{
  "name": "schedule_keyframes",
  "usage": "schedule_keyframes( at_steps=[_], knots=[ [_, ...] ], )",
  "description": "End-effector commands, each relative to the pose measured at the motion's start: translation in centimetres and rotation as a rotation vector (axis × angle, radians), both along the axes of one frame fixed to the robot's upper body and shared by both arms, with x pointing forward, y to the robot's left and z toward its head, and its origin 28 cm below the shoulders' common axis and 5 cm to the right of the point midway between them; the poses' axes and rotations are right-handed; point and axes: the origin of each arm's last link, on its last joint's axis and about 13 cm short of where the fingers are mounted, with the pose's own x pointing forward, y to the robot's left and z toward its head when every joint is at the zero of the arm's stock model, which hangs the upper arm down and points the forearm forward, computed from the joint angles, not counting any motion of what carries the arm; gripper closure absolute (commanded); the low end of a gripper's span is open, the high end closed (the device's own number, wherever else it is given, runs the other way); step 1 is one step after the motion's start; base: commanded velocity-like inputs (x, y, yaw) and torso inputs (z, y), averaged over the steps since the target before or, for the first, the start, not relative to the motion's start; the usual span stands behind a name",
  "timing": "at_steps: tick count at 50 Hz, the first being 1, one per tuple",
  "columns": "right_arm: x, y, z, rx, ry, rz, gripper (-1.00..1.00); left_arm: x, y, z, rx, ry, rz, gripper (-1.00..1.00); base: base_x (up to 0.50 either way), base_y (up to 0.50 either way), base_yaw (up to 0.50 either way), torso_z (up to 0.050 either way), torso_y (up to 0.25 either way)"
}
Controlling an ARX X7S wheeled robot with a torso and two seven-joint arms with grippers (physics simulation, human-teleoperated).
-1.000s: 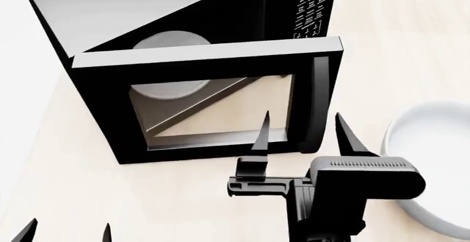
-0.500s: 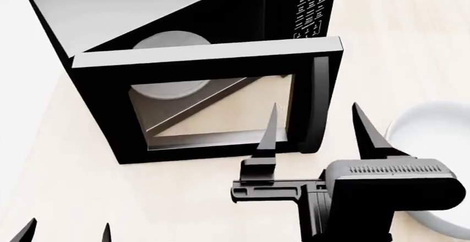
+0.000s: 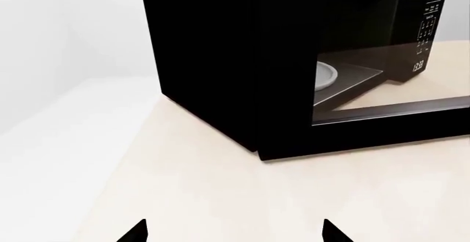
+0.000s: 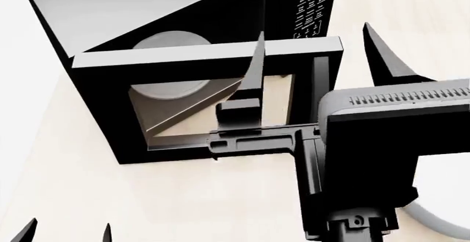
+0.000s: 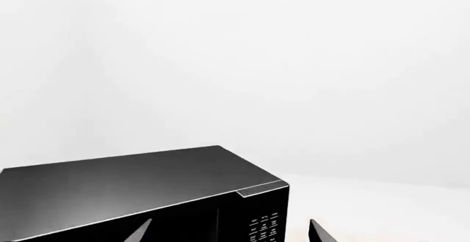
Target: Open the microwave.
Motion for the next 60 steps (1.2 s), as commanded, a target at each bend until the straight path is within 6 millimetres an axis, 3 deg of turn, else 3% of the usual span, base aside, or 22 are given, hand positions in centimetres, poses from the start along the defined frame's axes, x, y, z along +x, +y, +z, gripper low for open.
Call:
schedule_keyframes(
  at_steps=[1,7,11,24,31,45,60],
  knots=[
    [0.6,-0.1,4.4,-0.045,-0.014,0.052,-1.0,0.0,0.0,0.0,0.0,0.0,-0.002,-1.0,0.0,0.0,0.0,0.0,0.0],
    [1.8,-0.2,7.1,0.021,-0.006,0.139,-1.0,-0.1,0.0,0.1,-0.001,-0.002,-0.004,-1.0,0.0,0.0,0.0,0.0,0.0],
    [2.9,-0.3,8.7,0.017,0.063,0.099,-1.0,-0.2,-0.1,0.2,0.0,-0.004,-0.007,-1.0,0.0,0.0,0.0,0.0,0.0],
    [7.2,0.1,11.2,-0.088,0.373,0.095,-1.0,-0.1,0.1,0.2,-0.01,-0.003,-0.009,-1.0,0.0,0.0,0.0,0.0,0.0],
    [8.1,0.0,12.8,-0.077,0.489,0.101,-1.0,-0.1,0.1,0.3,-0.013,-0.003,-0.006,-1.0,0.0,0.0,0.0,0.0,0.0],
    [9.2,-0.6,13.7,-0.112,0.562,0.064,-1.0,0.0,0.2,0.2,-0.015,-0.001,-0.005,-1.0,0.0,0.0,0.0,0.0,0.0],
    [10.4,-1.6,12.6,-0.138,0.64,0.007,-1.0,0.0,0.2,0.3,-0.014,-0.001,-0.002,-1.0,0.0,0.0,0.0,0.0,0.0]
  ],
)
